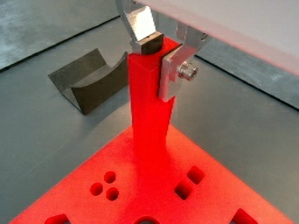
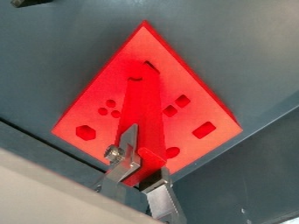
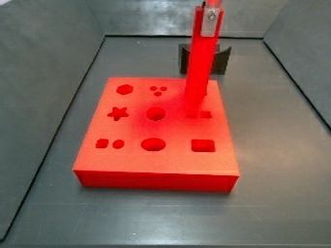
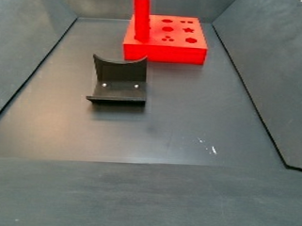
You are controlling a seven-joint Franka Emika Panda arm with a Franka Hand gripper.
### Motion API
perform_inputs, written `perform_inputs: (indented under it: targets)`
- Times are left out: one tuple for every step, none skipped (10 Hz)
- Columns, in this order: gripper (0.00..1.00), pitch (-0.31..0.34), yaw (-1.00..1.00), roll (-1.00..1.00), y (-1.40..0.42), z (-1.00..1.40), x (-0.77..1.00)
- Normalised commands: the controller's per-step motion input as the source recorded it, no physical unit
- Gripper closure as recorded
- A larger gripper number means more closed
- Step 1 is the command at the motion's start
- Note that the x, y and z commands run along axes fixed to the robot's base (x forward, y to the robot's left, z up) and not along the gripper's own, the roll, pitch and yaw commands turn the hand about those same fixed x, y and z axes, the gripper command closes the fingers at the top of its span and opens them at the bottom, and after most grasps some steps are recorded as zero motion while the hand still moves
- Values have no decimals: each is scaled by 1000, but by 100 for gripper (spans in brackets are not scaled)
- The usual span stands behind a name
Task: Insert the arch object.
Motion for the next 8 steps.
perform_inputs:
  targets:
    - [100, -4, 0, 54, 0, -217, 6]
    - [100, 0, 0, 46, 0, -206, 0]
    - [100, -1, 14, 13, 26, -177, 0]
    - [100, -4, 23, 20, 9, -166, 0]
    - [100, -10, 29, 37, 0, -180, 0]
    - [100, -31, 3, 36, 0, -194, 0]
    - [100, -61, 0, 37, -17, -280, 3]
    - [100, -107, 6, 49, -20, -423, 51]
